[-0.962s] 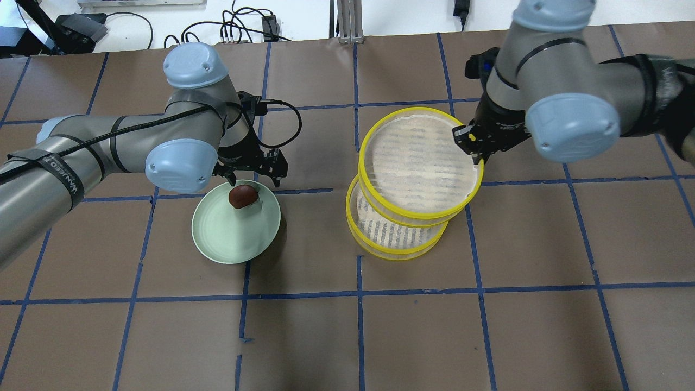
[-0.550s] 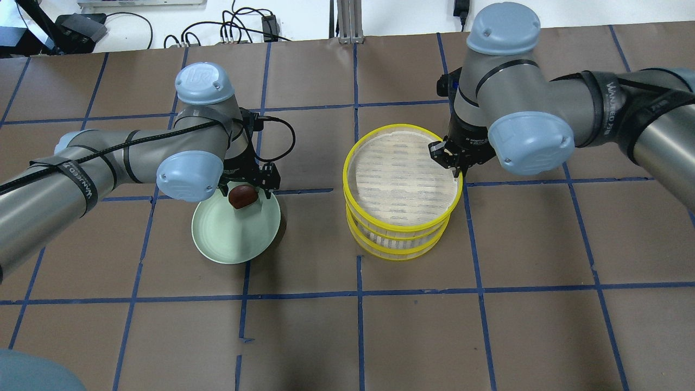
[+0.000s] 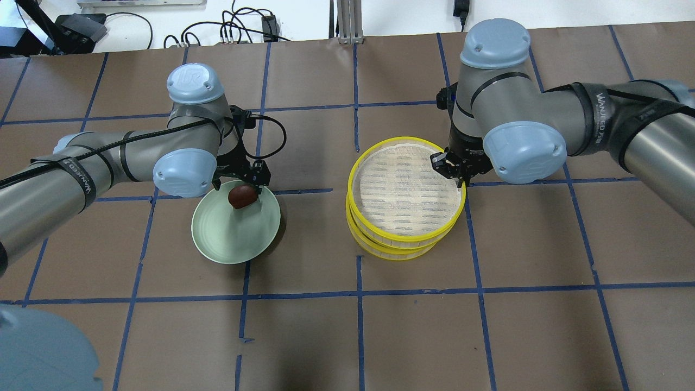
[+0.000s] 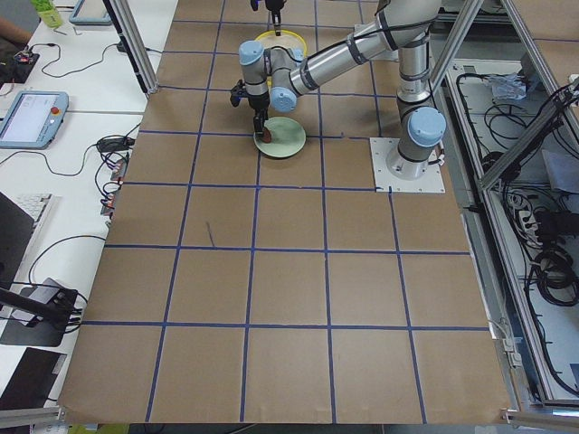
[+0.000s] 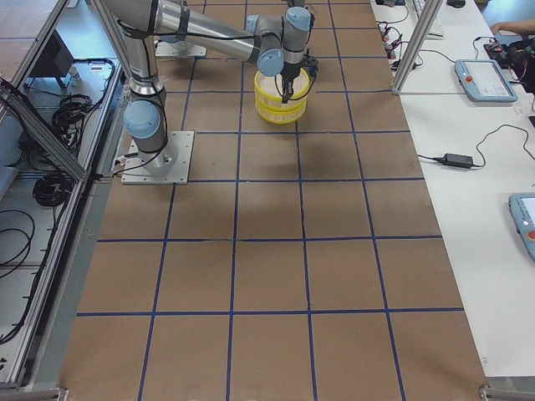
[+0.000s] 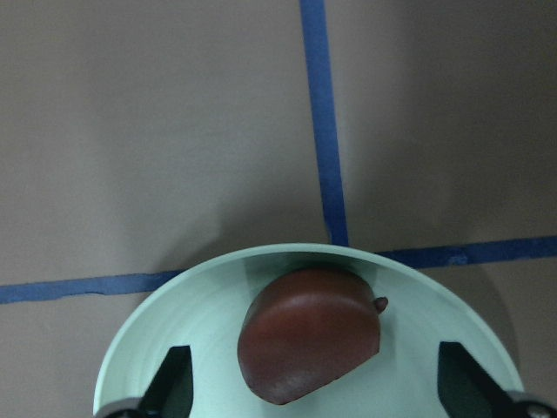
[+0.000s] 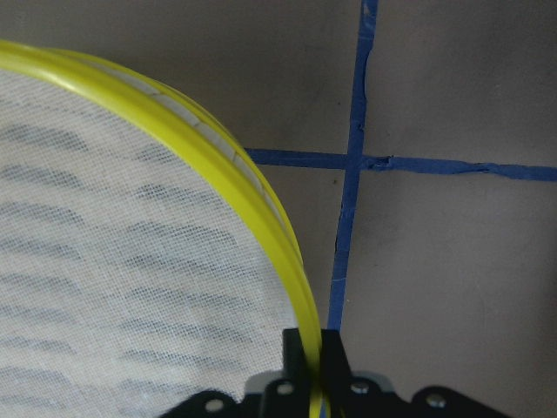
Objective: Place buns in different layers of steamer
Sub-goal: 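Grasp the dark red bun with the left gripper while the right seats the tier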
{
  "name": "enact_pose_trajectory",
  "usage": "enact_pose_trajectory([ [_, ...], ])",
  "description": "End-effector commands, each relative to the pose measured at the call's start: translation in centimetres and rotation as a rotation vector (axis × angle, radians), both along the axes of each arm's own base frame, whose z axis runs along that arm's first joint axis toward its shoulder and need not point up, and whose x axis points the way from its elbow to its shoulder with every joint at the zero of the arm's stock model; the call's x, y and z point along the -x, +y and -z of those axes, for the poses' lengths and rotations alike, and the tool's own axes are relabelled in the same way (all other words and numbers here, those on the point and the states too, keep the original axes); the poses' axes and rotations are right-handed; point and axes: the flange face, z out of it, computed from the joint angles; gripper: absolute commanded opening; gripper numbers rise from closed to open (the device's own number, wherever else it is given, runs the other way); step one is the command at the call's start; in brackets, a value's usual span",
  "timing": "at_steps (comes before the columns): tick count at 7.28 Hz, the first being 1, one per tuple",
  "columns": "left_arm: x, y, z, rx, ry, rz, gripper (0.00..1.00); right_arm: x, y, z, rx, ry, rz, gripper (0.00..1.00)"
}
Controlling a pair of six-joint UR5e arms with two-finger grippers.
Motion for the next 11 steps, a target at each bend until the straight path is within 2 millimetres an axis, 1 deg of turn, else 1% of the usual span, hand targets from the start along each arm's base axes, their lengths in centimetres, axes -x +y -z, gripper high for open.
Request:
enact_pose_trajectory([
  [1, -0.2, -0.3, 1.0, -0.013, 0.008, 0.004, 1.0, 0.0, -0.6, 0.3, 0.017, 0.0, 0.0, 0.02],
  [3, -0.2, -0.5, 1.2, 0.003, 0.01, 0.005, 1.0, -0.1, -0.6, 0.8, 0.015, -0.003, 0.001, 0.02],
  [4, -0.2, -0.7, 1.0, 0.015, 0.01, 0.008, 0.96, -0.1, -0.6, 0.8, 0.017, -0.003, 0.002, 0.02],
  [5, -0.2, -0.6, 1.2, 0.017, 0.01, 0.007, 0.8, -0.1, -0.6, 0.9, 0.015, -0.004, 0.002, 0.02],
  [6, -0.2, -0.2, 1.6, 0.007, 0.011, 0.004, 0.52, -0.1, -0.7, 1.0, 0.013, -0.003, 0.013, 0.02],
  [8, -0.2, -0.2, 1.5, 0.008, 0.013, -0.009, 0.16, -0.1, -0.7, 1.4, 0.005, -0.003, 0.015, 0.02],
  [9, -0.2, -0.7, 0.9, 0.021, 0.012, -0.021, 0.03, -0.1, -0.8, 1.7, -0.002, 0.001, 0.016, 0.02],
  [11, 0.1, -0.7, -3.7, 0.1, 0.01, -0.017, 0.02, -0.2, -0.7, 1.7, -0.006, -0.001, 0.024, 0.02],
])
